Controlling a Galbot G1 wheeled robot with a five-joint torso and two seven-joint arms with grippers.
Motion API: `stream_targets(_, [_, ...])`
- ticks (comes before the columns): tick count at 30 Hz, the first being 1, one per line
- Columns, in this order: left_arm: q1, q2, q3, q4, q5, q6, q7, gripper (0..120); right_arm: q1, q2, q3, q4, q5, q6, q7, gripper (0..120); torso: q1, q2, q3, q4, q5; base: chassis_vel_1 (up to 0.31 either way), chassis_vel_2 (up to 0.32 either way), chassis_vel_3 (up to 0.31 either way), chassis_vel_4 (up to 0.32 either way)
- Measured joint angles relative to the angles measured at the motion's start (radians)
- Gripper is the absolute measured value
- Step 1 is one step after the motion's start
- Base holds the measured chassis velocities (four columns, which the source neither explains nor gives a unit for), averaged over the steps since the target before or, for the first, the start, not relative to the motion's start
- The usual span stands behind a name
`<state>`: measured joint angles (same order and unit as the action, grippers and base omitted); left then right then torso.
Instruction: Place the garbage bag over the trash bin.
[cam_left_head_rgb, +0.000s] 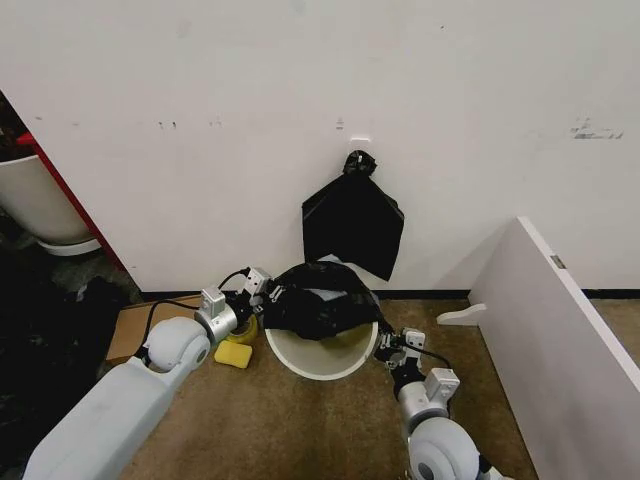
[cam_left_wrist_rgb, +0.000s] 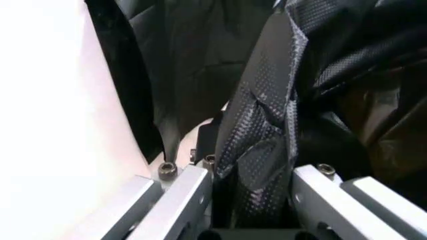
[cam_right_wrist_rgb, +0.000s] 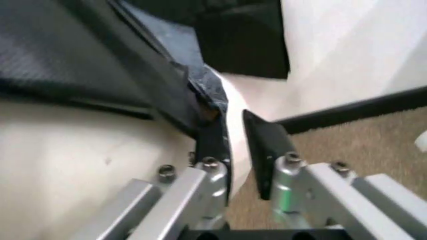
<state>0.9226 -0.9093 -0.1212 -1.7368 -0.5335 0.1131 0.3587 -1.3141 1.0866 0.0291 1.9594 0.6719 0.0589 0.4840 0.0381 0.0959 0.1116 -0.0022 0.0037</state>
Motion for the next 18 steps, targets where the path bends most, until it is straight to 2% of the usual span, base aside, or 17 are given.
stream_targets(2, [0.001, -0.001, 0.000, 0.001, 0.001, 0.000, -0.008, 1, -0.010, -0.005, 0.003, 0.009, -0.001, 0.028, -0.013, 20, 0.000, 0.000, 0.000, 0.0001, 0.0000, 0.000, 0.000, 0.000, 0.000])
stream_targets(5, [0.001, -0.004, 0.001, 0.006, 0.002, 0.000, -0.028, 1, -0.026, -0.018, 0.003, 0.027, -0.016, 0.052, -0.026, 26, 0.000, 0.000, 0.000, 0.0000, 0.0000, 0.000, 0.000, 0.000, 0.000])
stream_targets(9, [0.003, -0.016, 0.000, 0.010, 0.004, 0.013, -0.106, 1, -0.081, -0.078, -0.016, 0.059, -0.067, 0.107, -0.059, 45, 0.000, 0.000, 0.000, 0.0000, 0.0000, 0.000, 0.000, 0.000, 0.000])
stream_targets(10, [0.004, -0.018, 0.000, 0.012, 0.004, 0.015, -0.116, 1, -0.093, -0.091, -0.018, 0.065, -0.080, 0.113, -0.061, 50, 0.000, 0.000, 0.000, 0.0000, 0.0000, 0.000, 0.000, 0.000, 0.000])
stream_targets(12, [0.004, -0.019, 0.000, 0.013, 0.004, 0.016, -0.120, 1, -0.104, -0.100, -0.018, 0.070, -0.089, 0.115, -0.061, 51, 0.000, 0.000, 0.000, 0.0000, 0.0000, 0.000, 0.000, 0.000, 0.000])
stream_targets(18, [0.035, -0.018, 0.009, 0.012, 0.020, 0.019, -0.153, 1, -0.159, -0.145, -0.019, 0.165, -0.143, 0.139, -0.038, 77, 0.000, 0.000, 0.000, 0.0001, 0.0000, 0.000, 0.000, 0.000, 0.000])
